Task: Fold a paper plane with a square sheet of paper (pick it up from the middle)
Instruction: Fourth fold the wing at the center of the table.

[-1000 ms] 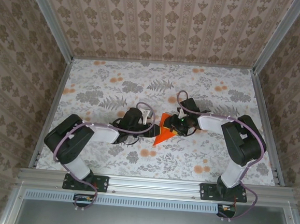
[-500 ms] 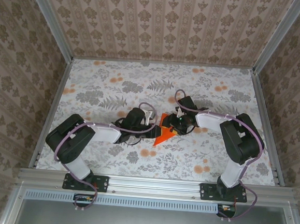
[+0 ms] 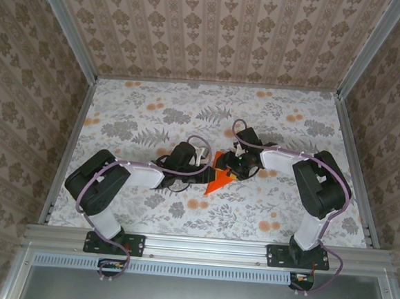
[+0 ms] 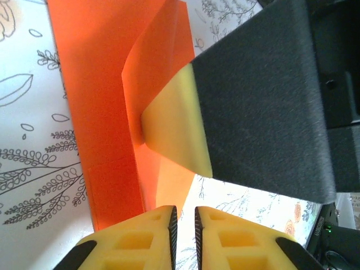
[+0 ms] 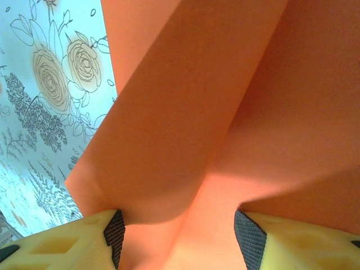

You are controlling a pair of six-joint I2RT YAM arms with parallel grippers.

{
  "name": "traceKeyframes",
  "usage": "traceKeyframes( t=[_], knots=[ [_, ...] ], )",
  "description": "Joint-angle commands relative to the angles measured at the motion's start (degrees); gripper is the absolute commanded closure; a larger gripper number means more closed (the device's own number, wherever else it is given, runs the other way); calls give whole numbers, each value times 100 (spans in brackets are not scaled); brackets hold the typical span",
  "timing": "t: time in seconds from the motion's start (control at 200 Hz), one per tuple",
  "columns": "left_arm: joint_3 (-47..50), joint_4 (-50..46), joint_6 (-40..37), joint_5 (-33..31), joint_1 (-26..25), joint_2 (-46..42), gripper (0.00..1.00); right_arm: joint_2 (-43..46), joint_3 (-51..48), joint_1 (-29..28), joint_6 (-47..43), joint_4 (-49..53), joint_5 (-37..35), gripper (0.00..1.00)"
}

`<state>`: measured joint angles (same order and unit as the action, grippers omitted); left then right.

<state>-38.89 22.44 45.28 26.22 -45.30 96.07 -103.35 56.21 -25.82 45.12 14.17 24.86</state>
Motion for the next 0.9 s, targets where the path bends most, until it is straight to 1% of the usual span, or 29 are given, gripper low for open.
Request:
traceKeyframes(
  t=[0.0, 0.205, 0.445, 0.555, 0.77, 0.895],
  knots=[
    [-186, -194, -69, 122, 30, 120, 82, -586, -275, -2, -109, 706, -966, 39],
    [-193, -442, -141, -146, 48, 122, 84, -552, -305, -2, -127, 657, -905, 40],
    [-268, -592, -187, -205, 71, 210, 85, -391, -342, -6, -227, 543, -750, 39],
    [-285, -591, -200, -214, 83, 236, 86, -443, -299, -2, -241, 660, -870, 40],
    [-275, -599, -179, -231, 110, 272, 86, -679, -191, -2, -224, 969, -1221, 47],
    [-289, -609, -187, -222, 122, 329, 86, -782, -145, -10, -223, 1095, -1349, 48]
  ],
)
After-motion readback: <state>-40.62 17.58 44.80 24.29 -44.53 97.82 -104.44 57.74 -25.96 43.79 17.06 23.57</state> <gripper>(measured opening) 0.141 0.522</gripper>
